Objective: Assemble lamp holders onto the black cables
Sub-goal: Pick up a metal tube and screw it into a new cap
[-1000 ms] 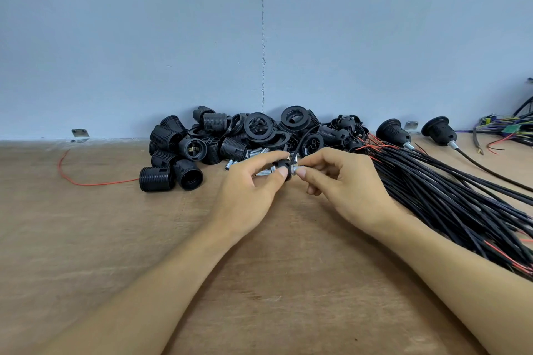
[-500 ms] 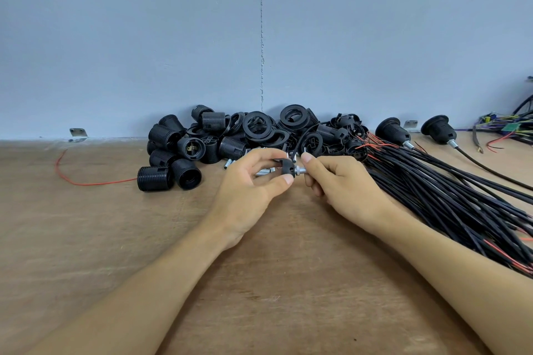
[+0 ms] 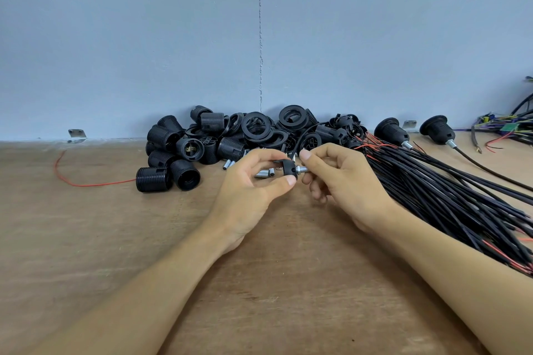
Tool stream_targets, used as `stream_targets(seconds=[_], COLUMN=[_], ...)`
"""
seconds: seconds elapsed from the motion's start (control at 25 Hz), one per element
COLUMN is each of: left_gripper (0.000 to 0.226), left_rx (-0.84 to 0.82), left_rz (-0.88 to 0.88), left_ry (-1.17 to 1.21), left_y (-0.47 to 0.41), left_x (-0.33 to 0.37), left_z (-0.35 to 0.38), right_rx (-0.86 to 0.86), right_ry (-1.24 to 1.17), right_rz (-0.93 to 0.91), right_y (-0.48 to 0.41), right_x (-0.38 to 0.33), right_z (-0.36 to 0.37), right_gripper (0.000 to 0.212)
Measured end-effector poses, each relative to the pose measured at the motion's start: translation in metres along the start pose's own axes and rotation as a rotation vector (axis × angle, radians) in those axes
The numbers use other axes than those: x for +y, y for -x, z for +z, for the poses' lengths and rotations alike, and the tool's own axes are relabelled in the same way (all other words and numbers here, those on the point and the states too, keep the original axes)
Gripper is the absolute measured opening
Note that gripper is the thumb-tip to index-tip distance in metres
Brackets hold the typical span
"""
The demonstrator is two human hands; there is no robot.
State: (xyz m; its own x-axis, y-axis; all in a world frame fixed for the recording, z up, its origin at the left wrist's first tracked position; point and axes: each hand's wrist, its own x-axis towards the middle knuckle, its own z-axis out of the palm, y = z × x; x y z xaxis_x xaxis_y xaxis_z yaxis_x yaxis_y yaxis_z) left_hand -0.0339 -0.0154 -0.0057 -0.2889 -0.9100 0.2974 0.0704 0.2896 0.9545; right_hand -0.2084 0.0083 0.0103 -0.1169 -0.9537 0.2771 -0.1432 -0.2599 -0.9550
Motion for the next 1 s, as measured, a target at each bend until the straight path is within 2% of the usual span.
stream_targets(seconds=[0.12,0.2,0.28,0.4,0.68,0.72,0.8,0.84,0.88,0.96,1.0], left_gripper=[0.032,0.033,0.032,0.031,0.035,0.034,0.034,0.034,0.034,0.035,0.034], left_rx=[0.025,0.032,0.019,0.006,-0.037,-0.029,-0.015,-0.016,-0.022,-0.037,-0.039], left_rz=[-0.033,-0.055,-0.059,-0.055,-0.026,-0.028,-0.031,-0.033,-0.037,-0.047,-0.051], left_ry=[0.053,0.1,0.135,0.158,0.122,0.131,0.147,0.15,0.144,0.124,0.121], left_y=[-0.0011,-0.0019,-0.0023,-0.0021,-0.001,-0.0014,-0.0022,-0.0022,-0.0022,-0.0018,-0.0019], left_x=[-0.0009,-0.0017,-0.0022,-0.0031,-0.0018,-0.0024,-0.0037,-0.004,-0.0039,-0.0034,-0.0033], left_z=[-0.0006,-0.0015,-0.0018,-0.0018,-0.0003,-0.0006,-0.0014,-0.0014,-0.0012,-0.0005,0.0], right_rx=[-0.026,-0.041,-0.037,-0.021,0.049,0.04,-0.01,-0.036,-0.041,0.0,0.005], right_ry=[-0.089,-0.097,-0.061,0.043,0.387,0.343,0.202,0.191,0.24,0.393,0.394], right_rz=[0.026,0.015,-0.018,-0.046,0.001,0.003,-0.018,-0.027,-0.026,0.011,0.044], right_y=[-0.0005,-0.0004,-0.0006,0.0001,0.0001,0.0002,0.0008,0.0012,0.0006,-0.0019,-0.0027], right_x=[-0.0001,-0.0006,0.0002,0.0012,0.0008,0.0005,-0.0016,-0.0027,-0.0021,-0.0009,-0.0013], right_z=[-0.0002,-0.0008,-0.0015,-0.0022,-0.0051,-0.0053,-0.0055,-0.0058,-0.0069,-0.0074,-0.0079], right_gripper=[0.025,0.015,0.007,0.007,0.06,0.059,0.037,0.026,0.025,0.044,0.05])
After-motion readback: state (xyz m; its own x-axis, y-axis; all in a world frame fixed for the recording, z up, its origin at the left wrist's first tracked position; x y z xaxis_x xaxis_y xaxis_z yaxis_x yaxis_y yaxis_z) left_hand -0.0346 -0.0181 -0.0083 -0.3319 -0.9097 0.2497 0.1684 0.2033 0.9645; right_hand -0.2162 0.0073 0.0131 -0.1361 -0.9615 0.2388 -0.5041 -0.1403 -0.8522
